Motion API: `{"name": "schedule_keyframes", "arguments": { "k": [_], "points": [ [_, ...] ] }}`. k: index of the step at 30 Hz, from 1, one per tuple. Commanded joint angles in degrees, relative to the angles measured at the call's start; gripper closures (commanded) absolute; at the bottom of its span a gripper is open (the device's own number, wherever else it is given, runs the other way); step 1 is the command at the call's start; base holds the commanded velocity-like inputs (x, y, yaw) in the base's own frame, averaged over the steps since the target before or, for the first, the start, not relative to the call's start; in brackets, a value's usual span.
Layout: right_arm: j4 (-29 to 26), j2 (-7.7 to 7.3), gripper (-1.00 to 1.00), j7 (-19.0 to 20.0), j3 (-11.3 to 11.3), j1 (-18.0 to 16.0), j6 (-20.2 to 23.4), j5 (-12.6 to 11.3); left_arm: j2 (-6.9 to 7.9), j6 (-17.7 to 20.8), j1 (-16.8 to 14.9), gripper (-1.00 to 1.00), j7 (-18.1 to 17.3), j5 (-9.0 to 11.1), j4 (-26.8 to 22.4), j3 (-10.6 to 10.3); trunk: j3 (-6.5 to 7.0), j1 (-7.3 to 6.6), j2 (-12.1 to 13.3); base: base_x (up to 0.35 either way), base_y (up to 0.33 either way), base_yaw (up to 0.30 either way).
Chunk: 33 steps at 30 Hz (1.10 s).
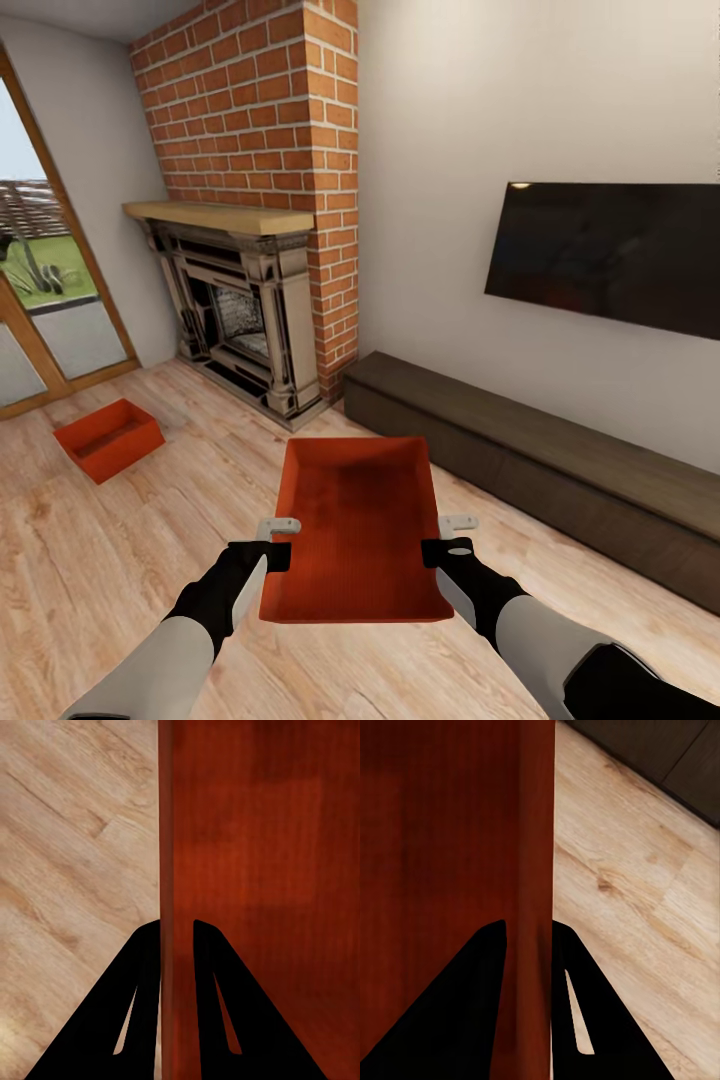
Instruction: Move the two storage containers from the living room to the garage. In the garage, place one container on the floor and stack the other container on top of it (either order is fine).
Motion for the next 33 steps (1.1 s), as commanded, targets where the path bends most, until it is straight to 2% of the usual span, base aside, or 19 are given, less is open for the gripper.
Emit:
{"name": "schedule_keyframes", "arguments": {
  "k": [1, 26, 33],
  "points": [
    [0.0, 0.12, 1.0, -0.4, 0.7, 0.0, 0.4, -1.2, -0.09, 0.4, 0.0, 1.0, 1.4, -2.2, -0.2, 0.2, -0.03, 0.04, -0.1, 0.0, 0.0, 0.0],
    [0.0, 0.12, 1.0, -0.4, 0.7, 0.0, 0.4, -1.2, -0.09, 0.4, 0.0, 1.0, 1.4, -2.3, -0.3, 0.1, 2.24, 0.04, -0.1, 0.0, 0.0, 0.0],
    [0.1, 0.03, 1.0, -0.4, 0.7, 0.0, 0.5, -1.2, 0.0, 0.4, 0.0, 1.0, 1.4, -2.2, -0.7, 0.1, 2.35, 0.04, -0.1, 0.0, 0.0, 0.0]
  ]
}}
